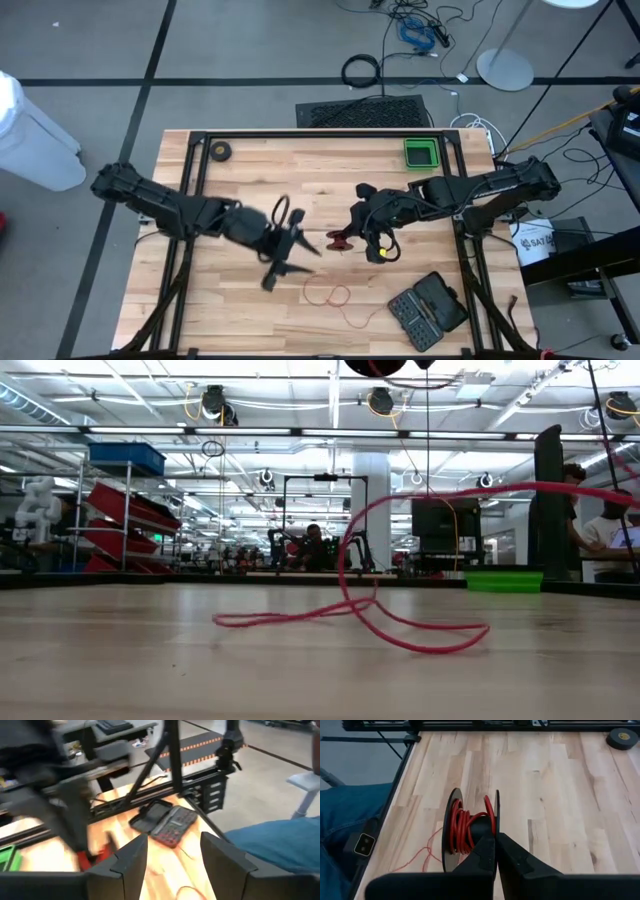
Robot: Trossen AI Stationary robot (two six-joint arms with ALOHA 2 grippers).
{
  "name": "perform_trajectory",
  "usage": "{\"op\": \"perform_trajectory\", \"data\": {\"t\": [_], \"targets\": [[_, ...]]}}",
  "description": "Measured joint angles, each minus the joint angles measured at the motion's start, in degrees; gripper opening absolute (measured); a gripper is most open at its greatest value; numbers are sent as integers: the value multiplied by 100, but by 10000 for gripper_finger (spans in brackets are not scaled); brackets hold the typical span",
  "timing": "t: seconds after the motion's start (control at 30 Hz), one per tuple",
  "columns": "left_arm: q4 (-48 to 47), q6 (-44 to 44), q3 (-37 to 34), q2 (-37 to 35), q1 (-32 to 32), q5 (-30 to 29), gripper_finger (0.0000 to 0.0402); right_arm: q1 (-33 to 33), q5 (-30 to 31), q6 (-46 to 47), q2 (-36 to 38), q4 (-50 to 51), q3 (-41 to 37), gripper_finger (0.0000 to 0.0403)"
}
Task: Coil cords
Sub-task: Coil the red wire into the spool
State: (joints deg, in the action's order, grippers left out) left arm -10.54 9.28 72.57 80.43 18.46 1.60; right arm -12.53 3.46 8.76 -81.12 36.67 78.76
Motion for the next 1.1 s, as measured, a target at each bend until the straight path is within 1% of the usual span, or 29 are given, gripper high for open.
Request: {"op": "perform_trajectory", "data": {"t": [0.07,0.13,0.23,0.37,0.43,0.5,0.63,0.73,0.93,1.1], "targets": [[134,0,-89,8,238,-250,191,0,89,2,0,1,0,0],[327,-65,-180,62,438,-688,192,0,204,3,0,1,0,0],[414,-450,-229,210,662,-1713,192,0,269,3,0,-28,0,0],[410,-1026,-229,565,836,-3441,192,0,295,1,0,-315,0,0],[410,-1211,-229,748,899,-4153,192,2,466,9,4,-360,2,0],[411,-1400,-229,902,979,-4773,192,11,702,71,5,-450,0,0],[386,-1761,-229,1147,1118,-5757,192,0,1162,161,92,-409,0,0],[396,-1936,-229,1281,1210,-6197,192,-41,1437,172,214,-433,0,0],[439,-2224,-229,1530,1170,-6353,192,-312,2080,213,358,-527,2,0],[878,-2221,-229,1757,1067,-6583,192,-502,2699,210,435,-526,2,0]]}}
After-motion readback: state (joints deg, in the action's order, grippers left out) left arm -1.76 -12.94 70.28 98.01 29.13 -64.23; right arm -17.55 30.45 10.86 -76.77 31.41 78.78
